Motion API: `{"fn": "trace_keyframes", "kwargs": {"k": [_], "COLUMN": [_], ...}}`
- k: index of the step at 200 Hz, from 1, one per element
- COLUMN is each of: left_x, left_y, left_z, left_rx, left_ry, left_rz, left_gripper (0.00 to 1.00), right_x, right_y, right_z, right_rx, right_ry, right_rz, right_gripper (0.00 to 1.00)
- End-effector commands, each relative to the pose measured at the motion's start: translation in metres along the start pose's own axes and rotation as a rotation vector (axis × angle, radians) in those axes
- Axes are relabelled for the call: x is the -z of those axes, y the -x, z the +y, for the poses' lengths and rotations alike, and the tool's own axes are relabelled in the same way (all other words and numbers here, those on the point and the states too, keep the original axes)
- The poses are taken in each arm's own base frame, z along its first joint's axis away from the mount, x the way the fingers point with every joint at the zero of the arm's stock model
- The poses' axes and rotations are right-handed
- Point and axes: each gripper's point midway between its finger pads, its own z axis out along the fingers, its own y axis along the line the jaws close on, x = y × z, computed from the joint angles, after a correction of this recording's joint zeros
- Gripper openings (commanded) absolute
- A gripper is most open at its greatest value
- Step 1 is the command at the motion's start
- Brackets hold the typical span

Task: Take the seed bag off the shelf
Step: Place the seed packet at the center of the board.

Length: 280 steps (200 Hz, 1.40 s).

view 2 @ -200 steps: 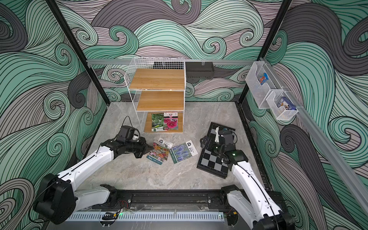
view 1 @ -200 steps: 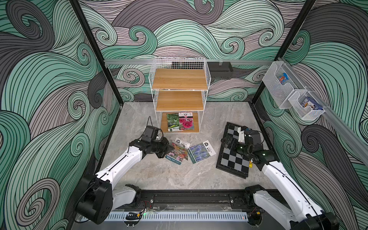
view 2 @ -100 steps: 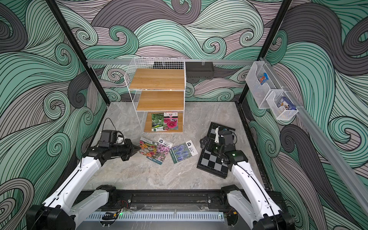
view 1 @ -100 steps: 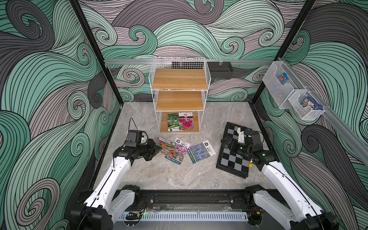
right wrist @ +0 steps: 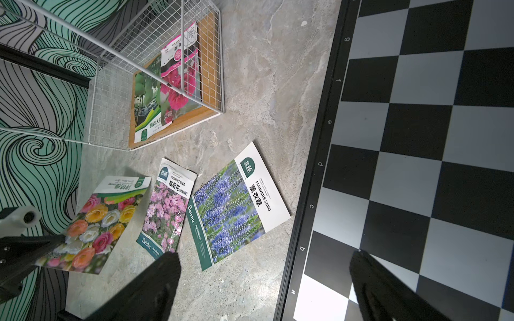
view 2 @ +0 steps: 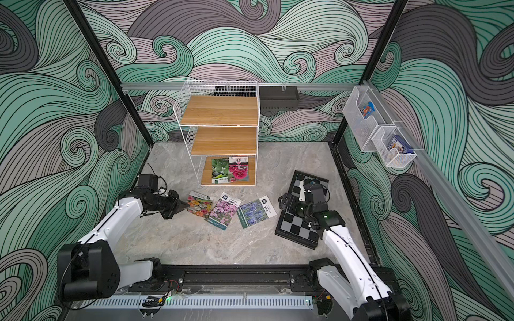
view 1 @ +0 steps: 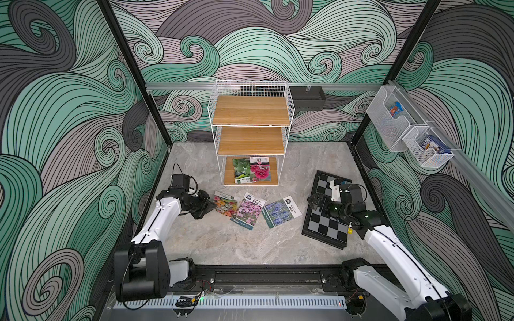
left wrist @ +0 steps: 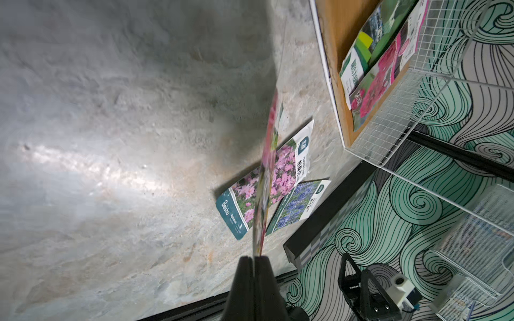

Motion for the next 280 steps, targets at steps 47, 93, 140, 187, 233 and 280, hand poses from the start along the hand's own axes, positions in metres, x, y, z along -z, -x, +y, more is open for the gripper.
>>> {"fn": "trace_keyframes", "kwargs": {"k": [47, 93, 140, 187, 233, 280], "left_x": [-0.009, -0.029, -0.037, -0.052, -0.054, -0.042], "left_y": [0.013, 0.006, 0.006, -0.013, -0.025, -0.034], "left_z": [0.023, 0.06, 0.067, 0.063, 0.056, 0.05], "left_rx": [-0.132, -0.126, -0.12, -0.097, -0.074, -0.081], "left_ry": [0.146, 0.218, 0.249, 0.266, 0.264, 0.29], "left_rz": [0.075, 0.084, 0.081, 0.088, 0.069, 0.033], "left_gripper": [0.0, 0.0, 0.0, 0.0, 0.0, 0.06], "right_x": [-0.003, -0.003, -0.002, -0.003, -0.001, -0.002], "right_y": [-0.005, -0.004, -0.006, -0.007, -0.009, -0.009], "right_z": [0.002, 0.001, 0.001, 0.0, -0.002, -0.002], "right_rx": [0.033, 0.034, 0.041, 0.034, 0.026, 0.018], "right_ry": [0.017, 0.013, 0.015, 0.014, 0.013, 0.009], "right_rz": [0.016, 0.016, 0.015, 0.017, 0.011, 0.01], "right_gripper": [0.99, 0.99, 0.99, 0.99, 0.99, 0.99]}}
